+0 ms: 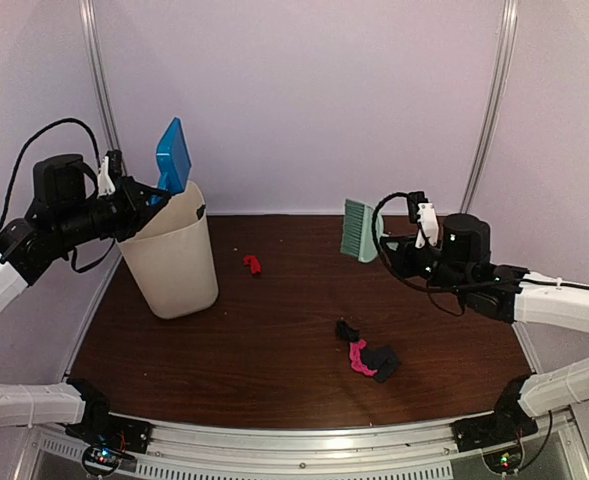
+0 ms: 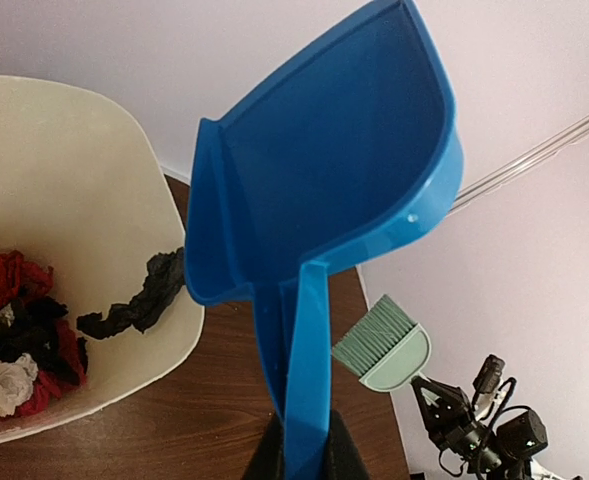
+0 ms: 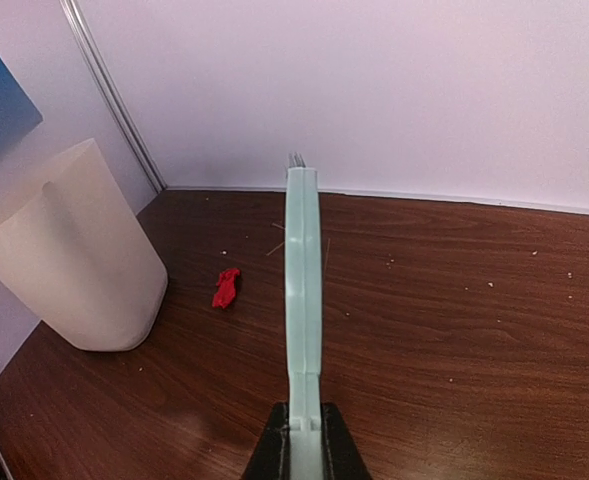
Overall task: Sweep away the paper scraps from the table
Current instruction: Dump the paper scraps in the dustpan into the trash bin, then sweep the paper scraps at the center of the board.
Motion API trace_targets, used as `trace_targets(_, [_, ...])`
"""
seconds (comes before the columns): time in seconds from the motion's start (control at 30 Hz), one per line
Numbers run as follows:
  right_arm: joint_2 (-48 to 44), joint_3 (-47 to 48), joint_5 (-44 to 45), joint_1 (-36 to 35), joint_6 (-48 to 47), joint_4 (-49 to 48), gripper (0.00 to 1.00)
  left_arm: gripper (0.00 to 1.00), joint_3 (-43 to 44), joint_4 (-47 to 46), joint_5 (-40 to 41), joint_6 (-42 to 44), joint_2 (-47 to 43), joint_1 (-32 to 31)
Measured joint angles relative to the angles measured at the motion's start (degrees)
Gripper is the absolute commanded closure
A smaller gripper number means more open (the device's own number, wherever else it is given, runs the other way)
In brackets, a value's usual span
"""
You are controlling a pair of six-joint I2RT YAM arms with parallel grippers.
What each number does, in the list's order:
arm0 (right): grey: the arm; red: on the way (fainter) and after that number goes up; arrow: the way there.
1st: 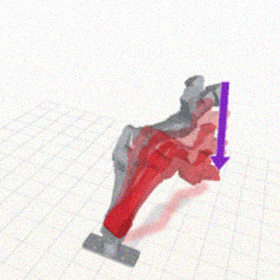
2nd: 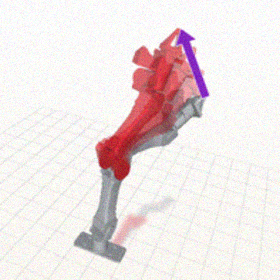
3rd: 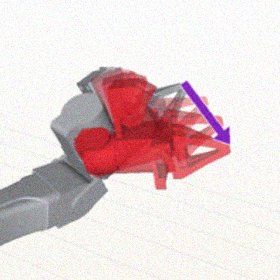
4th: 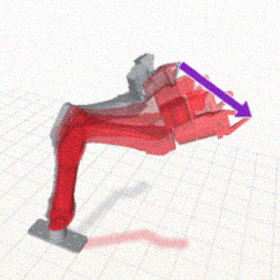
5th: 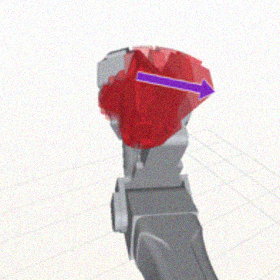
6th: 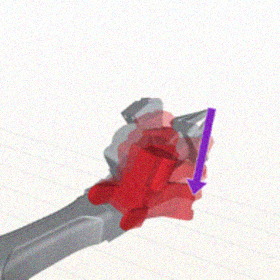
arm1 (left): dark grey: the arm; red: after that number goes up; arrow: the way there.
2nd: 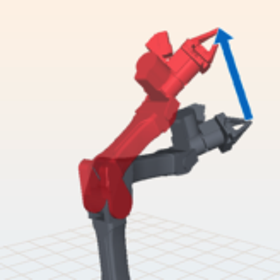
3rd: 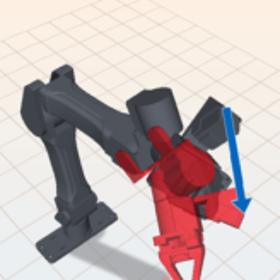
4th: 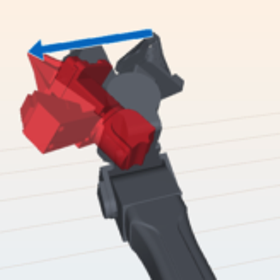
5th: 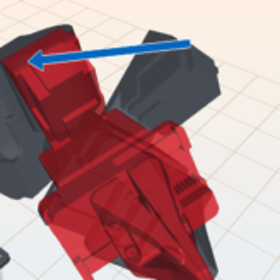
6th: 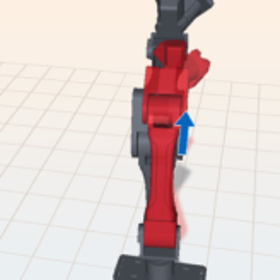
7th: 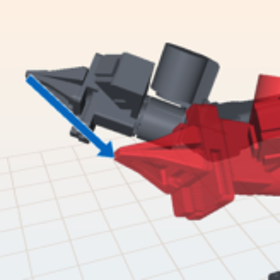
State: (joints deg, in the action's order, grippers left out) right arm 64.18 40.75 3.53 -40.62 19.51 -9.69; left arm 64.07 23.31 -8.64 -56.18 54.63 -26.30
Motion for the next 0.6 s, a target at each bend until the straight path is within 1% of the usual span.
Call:
trace_targets(0.07, [2.36, 2.36, -1.88, 0.0, 1.2, 0.04, 1.0, 1.0, 0.09, -0.09, 0.17, 0.35, -0.11, 0.0])
trace_targets(0.23, [13.07, 13.09, -7.06, -0.07, 6.16, 0.5, 1.0, 1.0, 0.17, 0.9, 3.37, 4.37, -0.46, 0.02])
trace_targets(0.43, [29.73, 27.98, -13.9, -0.9, 13.68, -0.15, 1.0, 1.0, 0.17, 1.27, 5.55, 11.61, -1.07, 0.02])
trace_targets(0.6, [44.76, 40.24, -16.72, -1.53, 21.94, -0.31, 1.0, 1.0, -0.17, 1.36, 7.41, 16.15, -1.79, 0.02])
